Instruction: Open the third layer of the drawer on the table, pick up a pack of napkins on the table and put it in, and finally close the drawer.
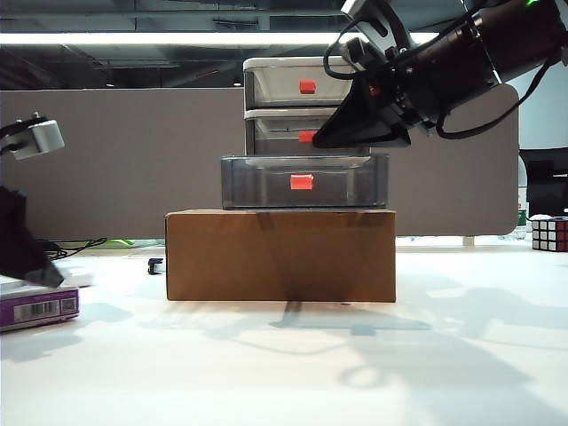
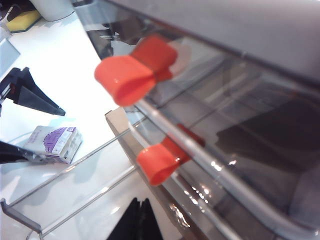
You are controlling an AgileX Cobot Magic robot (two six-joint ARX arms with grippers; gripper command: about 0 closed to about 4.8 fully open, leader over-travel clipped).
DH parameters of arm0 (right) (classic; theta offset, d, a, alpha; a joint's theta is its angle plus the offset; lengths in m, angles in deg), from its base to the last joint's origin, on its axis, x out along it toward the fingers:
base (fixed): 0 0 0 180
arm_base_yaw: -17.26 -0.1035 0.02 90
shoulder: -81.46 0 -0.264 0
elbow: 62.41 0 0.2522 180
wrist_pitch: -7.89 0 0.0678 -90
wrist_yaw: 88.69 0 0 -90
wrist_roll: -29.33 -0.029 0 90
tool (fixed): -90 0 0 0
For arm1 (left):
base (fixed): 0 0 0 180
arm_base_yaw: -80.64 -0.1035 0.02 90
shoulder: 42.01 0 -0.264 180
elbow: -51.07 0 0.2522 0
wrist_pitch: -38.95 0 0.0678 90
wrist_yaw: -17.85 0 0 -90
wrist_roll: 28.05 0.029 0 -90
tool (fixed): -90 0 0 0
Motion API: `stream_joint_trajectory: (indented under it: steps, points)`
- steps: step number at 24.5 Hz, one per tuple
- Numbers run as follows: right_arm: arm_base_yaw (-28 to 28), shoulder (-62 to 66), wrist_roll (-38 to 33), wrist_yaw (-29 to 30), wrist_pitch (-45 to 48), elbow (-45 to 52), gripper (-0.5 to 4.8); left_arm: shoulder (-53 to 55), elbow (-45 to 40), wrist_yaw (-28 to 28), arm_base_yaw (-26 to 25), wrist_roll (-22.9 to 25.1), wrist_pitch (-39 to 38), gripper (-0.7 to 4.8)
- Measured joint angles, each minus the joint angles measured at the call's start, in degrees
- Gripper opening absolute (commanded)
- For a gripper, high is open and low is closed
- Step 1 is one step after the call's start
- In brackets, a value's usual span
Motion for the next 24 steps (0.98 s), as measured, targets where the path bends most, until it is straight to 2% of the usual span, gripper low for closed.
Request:
stream_joint_trajectory:
  steps: [3, 9, 11, 15, 17, 18, 19, 24]
  points:
    - [0.0, 0.0, 0.02, -0.02, 0.02, 0.0, -0.06, 0.26, 0.0, -1.49, 0.02, 4.2, -3.69, 4.61]
    - [0.0, 0.0, 0.0, -0.02, 0.0, 0.0, -0.06, 4.81, 0.31, -2.51, 0.02, 5.4, -3.37, 4.44]
    - [0.0, 0.0, 0.0, 0.0, 0.0, 0.0, -0.06, 5.86, 0.66, -2.36, 0.02, 5.44, -2.45, 3.86]
    - [0.0, 0.0, 0.0, -0.02, 0.0, 0.0, -0.06, 5.97, 0.66, -2.32, 0.02, 5.38, -2.05, 3.39]
    - [0.0, 0.0, 0.0, -0.04, 0.0, 0.0, -0.06, 5.97, 0.63, -2.32, 0.02, 5.38, -2.01, 2.7]
    - [0.0, 0.0, 0.0, -0.04, 0.0, 0.0, -0.06, 5.97, 0.63, -2.32, 0.02, 5.38, -2.01, 2.09]
    - [0.0, 0.0, 0.0, -0.04, 0.0, 0.0, -0.06, 5.97, 0.63, -2.25, 0.02, 5.33, -2.01, 1.81]
    - [0.0, 0.0, 0.0, -0.04, 0.0, 0.0, -0.06, 5.95, 0.66, -1.66, 0.02, 5.31, -1.33, 1.72]
